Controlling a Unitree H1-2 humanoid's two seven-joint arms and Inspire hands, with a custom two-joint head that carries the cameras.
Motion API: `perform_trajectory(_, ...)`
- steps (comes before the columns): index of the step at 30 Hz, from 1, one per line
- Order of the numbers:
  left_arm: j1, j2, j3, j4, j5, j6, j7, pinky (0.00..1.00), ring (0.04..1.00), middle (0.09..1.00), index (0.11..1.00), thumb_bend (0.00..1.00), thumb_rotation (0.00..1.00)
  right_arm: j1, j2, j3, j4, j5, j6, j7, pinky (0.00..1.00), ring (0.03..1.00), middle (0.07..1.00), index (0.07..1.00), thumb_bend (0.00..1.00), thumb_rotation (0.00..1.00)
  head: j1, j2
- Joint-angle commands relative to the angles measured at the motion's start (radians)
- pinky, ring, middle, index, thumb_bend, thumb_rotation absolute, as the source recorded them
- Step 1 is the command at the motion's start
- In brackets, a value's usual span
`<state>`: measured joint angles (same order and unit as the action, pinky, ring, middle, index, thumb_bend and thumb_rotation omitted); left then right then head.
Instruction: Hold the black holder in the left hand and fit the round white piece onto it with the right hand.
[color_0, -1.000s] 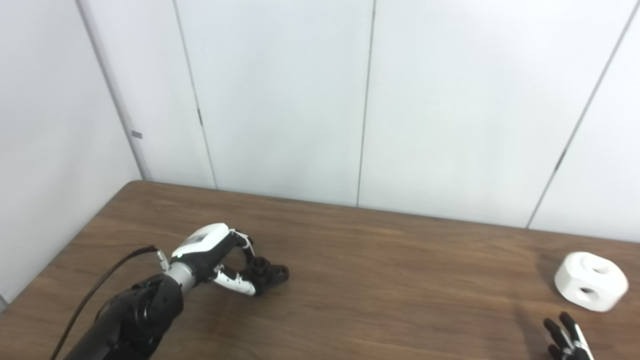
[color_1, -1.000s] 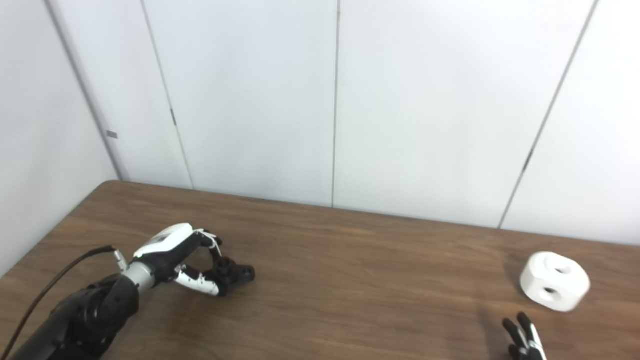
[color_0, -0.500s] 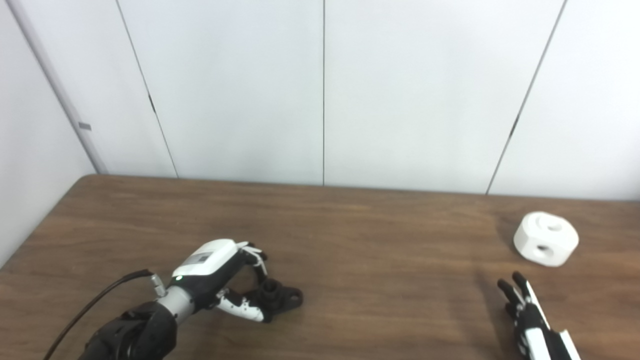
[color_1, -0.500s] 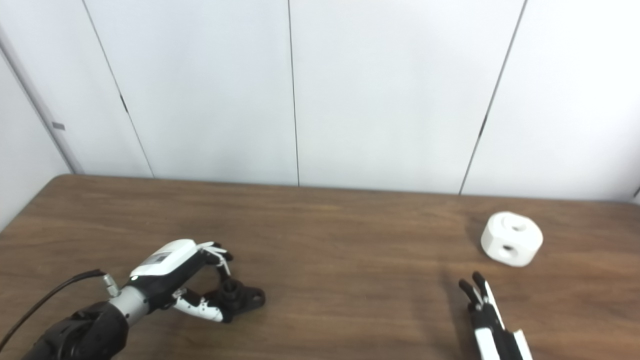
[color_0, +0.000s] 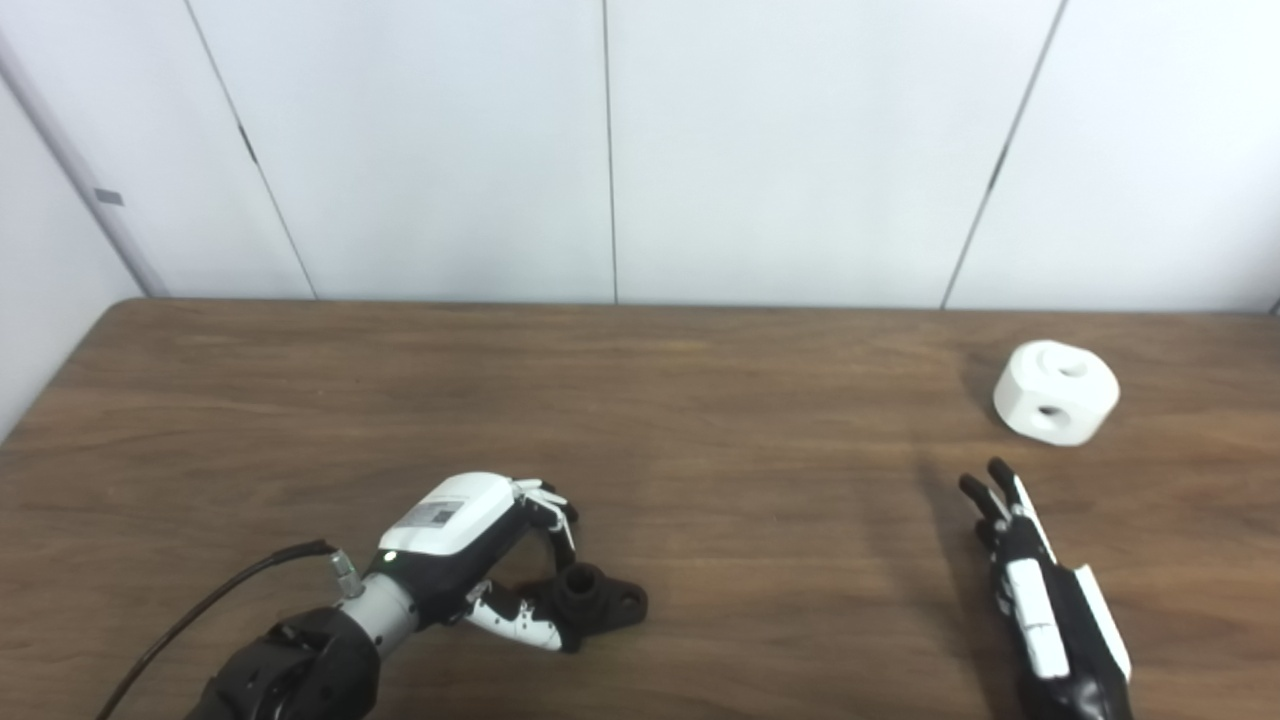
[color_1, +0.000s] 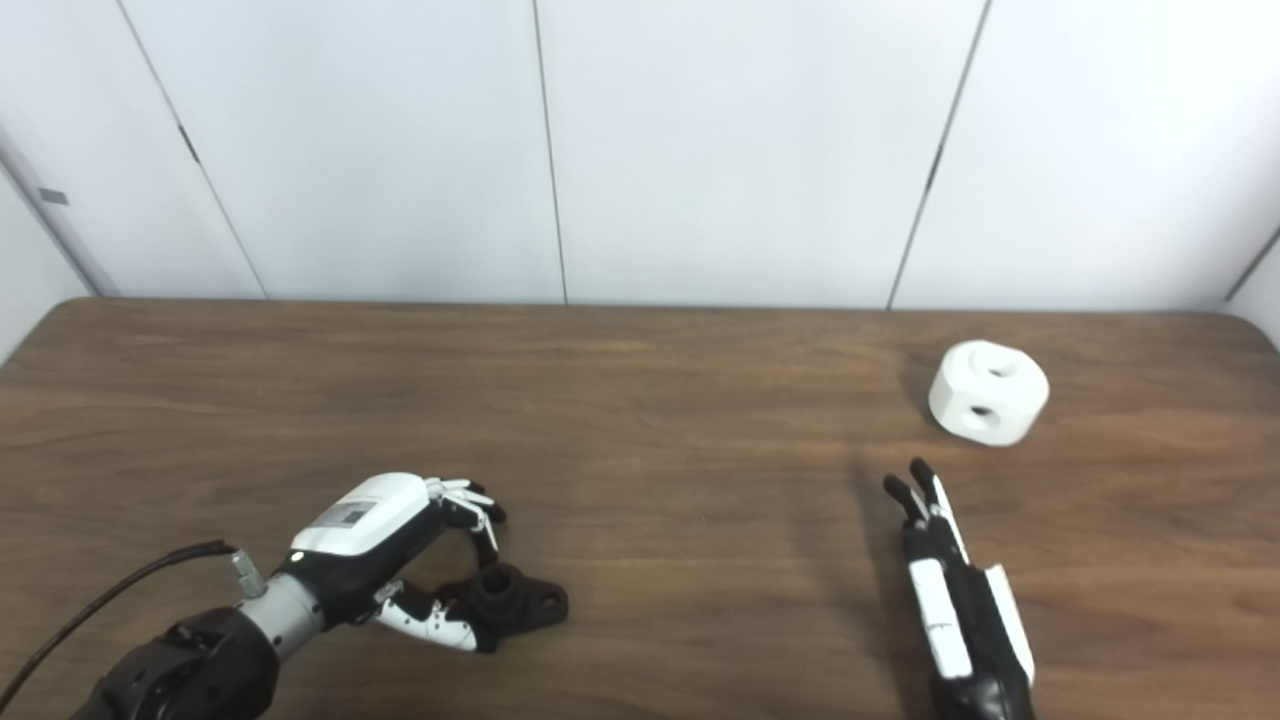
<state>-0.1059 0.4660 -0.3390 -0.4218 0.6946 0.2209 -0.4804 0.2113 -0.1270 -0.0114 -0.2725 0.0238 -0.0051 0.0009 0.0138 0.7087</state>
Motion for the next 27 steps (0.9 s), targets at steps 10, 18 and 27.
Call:
perform_trajectory(10,0.046,-0.083,-0.057,-0.080,0.073,-0.032,-0.027,0.95,0.921,0.822,0.486,0.52,0.05,0.026,0.030,0.018,-0.049,-0.008,0.036,-0.005,1.00,0.982,0.928,0.981,0.59,0.98,-0.019,0.050)
perform_trajectory(18,0.102,-0.138,-0.100,-0.065,0.119,-0.062,0.014,0.95,0.917,0.817,0.486,0.52,0.05,0.025,0.028,0.023,-0.069,-0.011,0.058,-0.007,1.00,0.977,0.928,0.983,0.58,0.98,-0.044,0.072)
perform_trajectory(27,0.168,-0.191,-0.108,-0.025,0.163,-0.075,0.079,0.94,0.913,0.813,0.485,0.52,0.05,0.019,0.027,0.024,-0.084,-0.009,0.067,-0.006,1.00,0.970,0.933,0.991,0.57,0.98,-0.094,0.091)
